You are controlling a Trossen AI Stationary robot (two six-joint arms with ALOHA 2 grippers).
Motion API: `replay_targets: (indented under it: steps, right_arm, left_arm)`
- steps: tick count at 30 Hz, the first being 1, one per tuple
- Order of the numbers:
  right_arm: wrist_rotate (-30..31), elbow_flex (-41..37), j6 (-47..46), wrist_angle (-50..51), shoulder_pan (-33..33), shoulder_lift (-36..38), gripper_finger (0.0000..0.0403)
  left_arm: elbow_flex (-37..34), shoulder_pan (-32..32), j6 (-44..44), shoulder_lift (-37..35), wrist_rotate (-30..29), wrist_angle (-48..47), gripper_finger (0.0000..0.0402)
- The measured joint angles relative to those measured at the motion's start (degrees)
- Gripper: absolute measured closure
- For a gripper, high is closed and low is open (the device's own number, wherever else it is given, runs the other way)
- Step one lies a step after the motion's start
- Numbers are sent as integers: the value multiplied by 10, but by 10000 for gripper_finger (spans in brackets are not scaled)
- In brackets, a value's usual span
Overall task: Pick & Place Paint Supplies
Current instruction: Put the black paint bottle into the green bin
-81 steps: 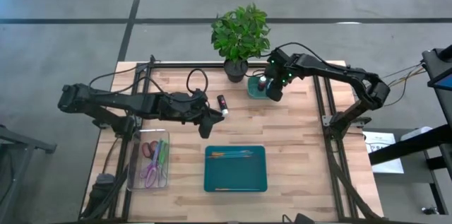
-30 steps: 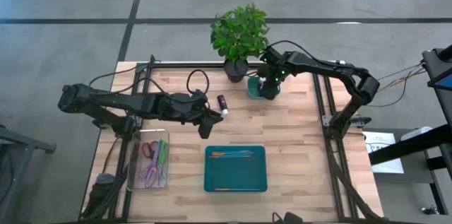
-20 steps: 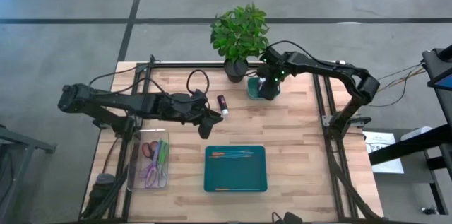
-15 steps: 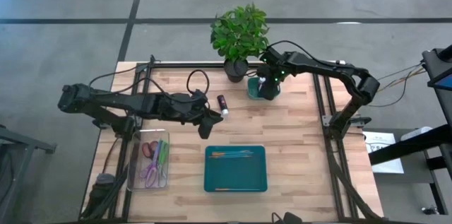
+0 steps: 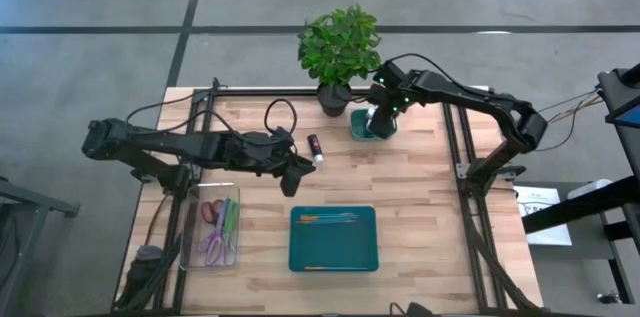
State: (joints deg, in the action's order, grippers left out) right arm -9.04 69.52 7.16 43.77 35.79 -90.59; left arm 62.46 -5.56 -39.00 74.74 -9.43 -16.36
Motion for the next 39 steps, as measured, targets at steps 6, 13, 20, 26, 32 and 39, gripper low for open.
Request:
replay_targets:
  steps: [6,13,20,26,32,39]
  right_arm:
    - [0,-1,-17,13,0,16,200]
    - [-2,-3,-61,25,0,60,200]
    - [-11,-18,-131,23,-15,138,200]
    - [-11,-42,-202,22,-46,219,200]
    - [5,-78,-306,-8,-88,302,200]
    - [42,-133,-450,-110,-159,403,199]
  left_arm:
    - [0,0,2,0,0,0,285]
    - [0,0,14,0,0,-3,286]
    - [0,0,32,0,0,-3,286]
    - [0,0,94,0,4,-5,286]
    - [0,0,184,0,-2,-68,286]
    - [0,8,404,2,-66,-138,285]
